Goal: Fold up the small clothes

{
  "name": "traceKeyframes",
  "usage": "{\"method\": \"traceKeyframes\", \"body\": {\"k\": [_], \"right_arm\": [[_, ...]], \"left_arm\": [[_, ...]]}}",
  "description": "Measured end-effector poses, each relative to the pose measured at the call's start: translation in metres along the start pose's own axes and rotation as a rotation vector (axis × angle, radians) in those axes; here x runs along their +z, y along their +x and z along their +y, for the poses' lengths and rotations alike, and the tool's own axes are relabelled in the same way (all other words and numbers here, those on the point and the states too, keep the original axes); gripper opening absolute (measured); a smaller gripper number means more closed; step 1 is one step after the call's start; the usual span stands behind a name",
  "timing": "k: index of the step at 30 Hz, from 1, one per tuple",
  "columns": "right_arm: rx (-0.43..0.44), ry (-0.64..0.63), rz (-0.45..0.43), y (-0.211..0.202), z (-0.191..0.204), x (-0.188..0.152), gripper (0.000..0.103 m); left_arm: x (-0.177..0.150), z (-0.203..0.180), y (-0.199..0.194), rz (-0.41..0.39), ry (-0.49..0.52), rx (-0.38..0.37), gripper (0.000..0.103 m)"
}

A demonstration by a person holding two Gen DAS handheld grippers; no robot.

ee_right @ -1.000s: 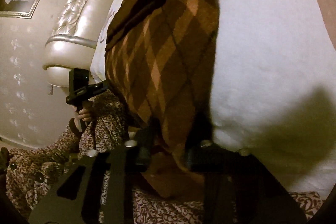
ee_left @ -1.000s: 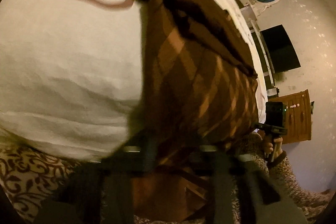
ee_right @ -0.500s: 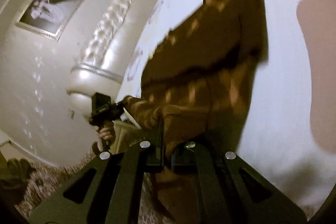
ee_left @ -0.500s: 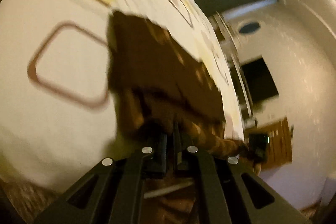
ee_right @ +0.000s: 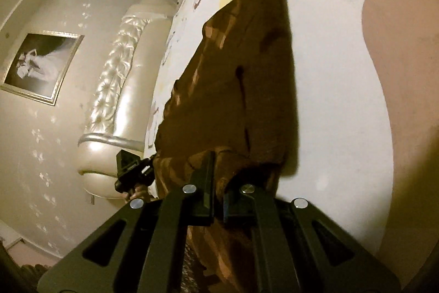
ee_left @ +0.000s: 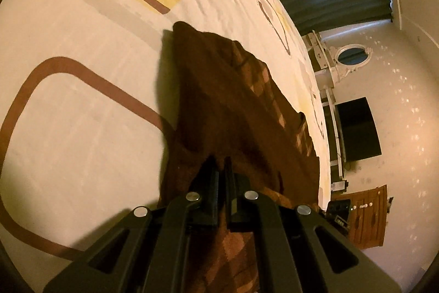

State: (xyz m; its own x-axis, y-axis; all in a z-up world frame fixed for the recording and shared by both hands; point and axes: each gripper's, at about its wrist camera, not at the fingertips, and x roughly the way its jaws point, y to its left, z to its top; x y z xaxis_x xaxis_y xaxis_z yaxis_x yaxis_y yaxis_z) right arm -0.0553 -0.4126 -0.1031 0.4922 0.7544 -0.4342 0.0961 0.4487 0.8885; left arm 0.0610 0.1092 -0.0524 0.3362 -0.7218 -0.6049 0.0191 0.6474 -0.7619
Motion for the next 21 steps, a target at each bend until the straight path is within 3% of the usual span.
{"method": "traceKeyframes", "body": {"k": [4, 8, 11, 14, 18, 21], "right_arm": [[0.026, 0.041, 0.007, -0.006, 0.001, -0.002, 0.008], [-0.017, 0.016, -0.002, -0.031, 0.004, -0.01, 0.036], [-0.056, -0.009, 0.0, -0.053, 0.006, -0.019, 0.039], [-0.093, -0.053, 0.048, -0.068, 0.008, -0.036, 0.041], [-0.133, -0.091, 0.13, -0.074, 0.005, -0.06, 0.044], [-0.11, -0.083, 0.153, -0.076, -0.002, -0.071, 0.044]], "left_arm": [[0.0, 0.003, -0.013, 0.007, 0.018, -0.033, 0.004], [-0.012, 0.004, -0.035, -0.002, 0.048, -0.045, 0.008], [-0.027, 0.005, -0.057, -0.011, 0.091, -0.015, 0.025], [-0.052, 0.013, -0.072, 0.034, 0.123, 0.004, 0.031], [-0.093, 0.021, -0.073, 0.147, 0.162, 0.045, 0.032], [-0.111, 0.025, -0.065, 0.189, 0.161, 0.066, 0.04]]}}
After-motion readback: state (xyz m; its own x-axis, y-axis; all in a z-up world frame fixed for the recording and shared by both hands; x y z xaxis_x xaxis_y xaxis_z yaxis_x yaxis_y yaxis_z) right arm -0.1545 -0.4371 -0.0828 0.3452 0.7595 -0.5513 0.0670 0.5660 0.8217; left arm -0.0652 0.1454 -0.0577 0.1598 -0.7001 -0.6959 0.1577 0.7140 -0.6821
